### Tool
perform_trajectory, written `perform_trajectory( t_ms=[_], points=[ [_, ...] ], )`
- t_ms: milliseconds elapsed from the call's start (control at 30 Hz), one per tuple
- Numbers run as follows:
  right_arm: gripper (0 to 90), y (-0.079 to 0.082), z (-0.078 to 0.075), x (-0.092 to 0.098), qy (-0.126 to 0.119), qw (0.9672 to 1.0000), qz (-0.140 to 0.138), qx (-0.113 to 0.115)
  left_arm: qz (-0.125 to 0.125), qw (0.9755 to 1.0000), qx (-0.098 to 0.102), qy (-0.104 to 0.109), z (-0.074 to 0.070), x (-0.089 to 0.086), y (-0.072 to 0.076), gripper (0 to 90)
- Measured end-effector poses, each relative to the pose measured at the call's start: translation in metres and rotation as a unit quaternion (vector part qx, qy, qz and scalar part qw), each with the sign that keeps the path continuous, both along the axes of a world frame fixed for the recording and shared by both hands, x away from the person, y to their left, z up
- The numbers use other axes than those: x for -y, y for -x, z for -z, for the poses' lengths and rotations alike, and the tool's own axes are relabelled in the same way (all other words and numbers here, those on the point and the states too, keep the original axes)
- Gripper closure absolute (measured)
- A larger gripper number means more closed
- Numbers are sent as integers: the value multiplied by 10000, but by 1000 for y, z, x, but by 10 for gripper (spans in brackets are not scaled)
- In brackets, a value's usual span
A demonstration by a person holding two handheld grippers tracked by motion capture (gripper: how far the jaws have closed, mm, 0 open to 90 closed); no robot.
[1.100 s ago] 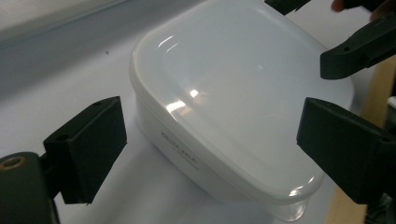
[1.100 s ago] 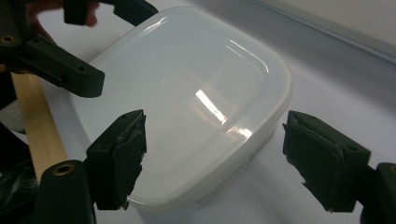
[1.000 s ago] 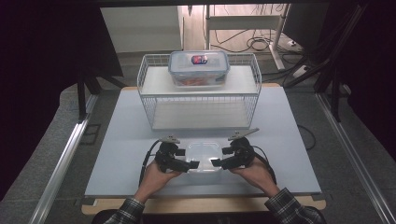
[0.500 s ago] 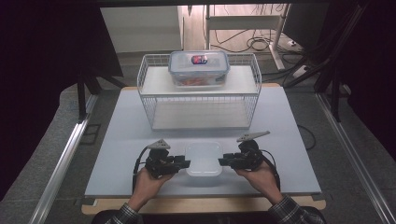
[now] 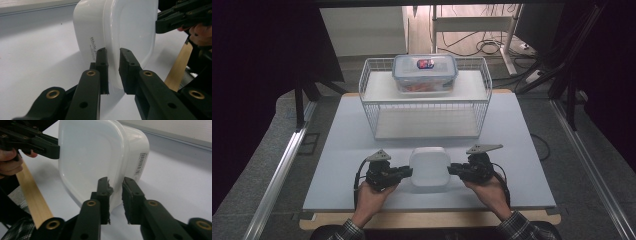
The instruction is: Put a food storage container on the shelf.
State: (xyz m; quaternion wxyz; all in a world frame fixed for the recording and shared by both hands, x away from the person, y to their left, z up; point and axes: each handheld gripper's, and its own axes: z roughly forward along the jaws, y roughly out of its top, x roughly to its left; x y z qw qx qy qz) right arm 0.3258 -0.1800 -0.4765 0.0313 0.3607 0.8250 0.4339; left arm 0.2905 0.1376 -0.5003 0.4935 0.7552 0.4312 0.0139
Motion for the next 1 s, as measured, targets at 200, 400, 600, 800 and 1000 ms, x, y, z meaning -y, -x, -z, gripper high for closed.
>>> perform_trajectory(
  t_ms=[200,400,600,800,1000],
  points=[
    [773,0,3,-3,94,9997,171,172,-134,9997,123,-147,-2,3,1,799],
    [776,0,-3,-2,-117,9993,196,282,-145,9995,278,-21,-13,-1,-2,798],
    [782,-1,-17,-3,-226,9982,152,529,-240,9982,503,-203,-28,0,-6,789],
    [782,-4,-33,-5,-260,9966,148,764,-312,9958,792,-339,-51,1,-10,783],
    [781,-11,-52,-6,-357,9948,143,939,-352,9925,1084,-449,-80,1,-14,782]
  ],
)
